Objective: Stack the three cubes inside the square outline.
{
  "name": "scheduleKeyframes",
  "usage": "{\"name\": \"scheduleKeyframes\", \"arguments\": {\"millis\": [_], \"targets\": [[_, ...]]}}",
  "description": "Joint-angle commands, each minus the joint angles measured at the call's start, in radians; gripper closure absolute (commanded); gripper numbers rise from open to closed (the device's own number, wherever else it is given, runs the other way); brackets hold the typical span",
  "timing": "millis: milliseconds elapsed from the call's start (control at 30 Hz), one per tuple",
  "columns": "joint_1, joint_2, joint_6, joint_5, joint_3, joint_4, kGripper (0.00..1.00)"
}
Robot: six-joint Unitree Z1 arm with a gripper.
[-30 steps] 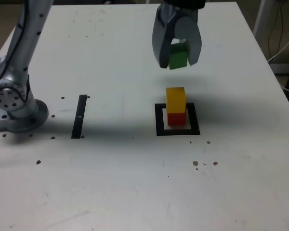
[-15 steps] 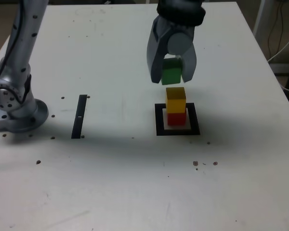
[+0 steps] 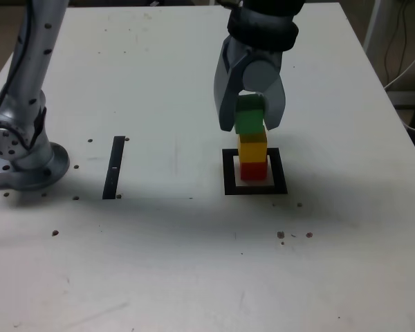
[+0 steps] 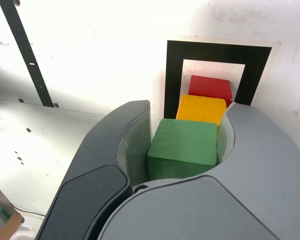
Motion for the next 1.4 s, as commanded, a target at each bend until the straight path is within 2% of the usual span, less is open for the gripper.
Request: {"name": "scheduleKeyframes", "arguments": {"millis": [0, 300, 367, 433, 567, 667, 1033, 1367], "targets": [[-0.002, -0.003, -0.001, 0.000, 0.006, -0.006, 0.71], [-0.013, 0.002, -0.010, 0.000, 0.024, -0.039, 0.71], [-0.014, 0.002, -0.011, 0.000, 0.030, -0.049, 0.67], [-0.015, 0.002, -0.012, 0.000, 0.037, -0.056, 0.56], [-0.015, 0.002, -0.012, 0.000, 0.047, -0.059, 0.23], [-0.015, 0.001, -0.012, 0.000, 0.050, -0.061, 0.09], [-0.015, -0.021, -0.014, 0.006, 0.056, -0.063, 0.02], [-0.015, -0.105, -0.028, 0.039, 0.089, -0.048, 0.01]]}}
